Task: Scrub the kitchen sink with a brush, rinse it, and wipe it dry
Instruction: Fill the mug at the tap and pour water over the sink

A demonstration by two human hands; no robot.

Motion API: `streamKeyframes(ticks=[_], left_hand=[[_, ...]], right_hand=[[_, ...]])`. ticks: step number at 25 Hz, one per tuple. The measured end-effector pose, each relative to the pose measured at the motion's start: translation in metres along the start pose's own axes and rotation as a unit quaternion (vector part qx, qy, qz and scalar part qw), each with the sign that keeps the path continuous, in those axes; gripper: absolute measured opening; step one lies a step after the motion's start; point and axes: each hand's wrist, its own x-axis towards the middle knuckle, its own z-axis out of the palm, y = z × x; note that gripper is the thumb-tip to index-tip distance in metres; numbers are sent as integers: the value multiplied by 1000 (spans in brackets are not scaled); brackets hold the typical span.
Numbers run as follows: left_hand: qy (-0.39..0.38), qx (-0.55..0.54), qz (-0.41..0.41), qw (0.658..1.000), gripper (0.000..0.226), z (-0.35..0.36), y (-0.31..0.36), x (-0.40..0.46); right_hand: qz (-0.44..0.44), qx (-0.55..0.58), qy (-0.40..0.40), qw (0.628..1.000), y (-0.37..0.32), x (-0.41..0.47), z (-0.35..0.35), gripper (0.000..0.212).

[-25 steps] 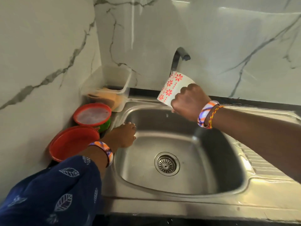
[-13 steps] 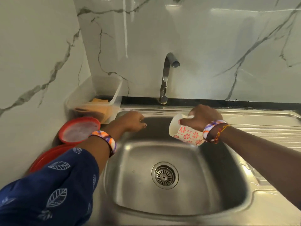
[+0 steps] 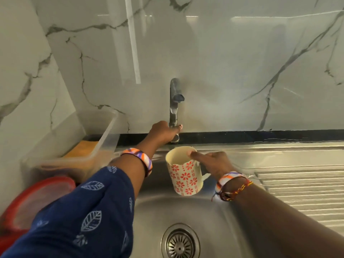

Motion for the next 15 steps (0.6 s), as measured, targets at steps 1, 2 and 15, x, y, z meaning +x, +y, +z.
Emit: streamKeyframes(ticks=[1,2,15], left_hand=[[9,-4,5,1000,47,3,3,9],[22,-11,9,1000,39,6,5,17],[-57,-298,-216,928,28,3,-27,32]], right_hand=[[6,3,-1,1000,-1,5,3,32],[10,4,-2,1000,-2,9,6,31],[55,102,2,993,31,22,52,24]])
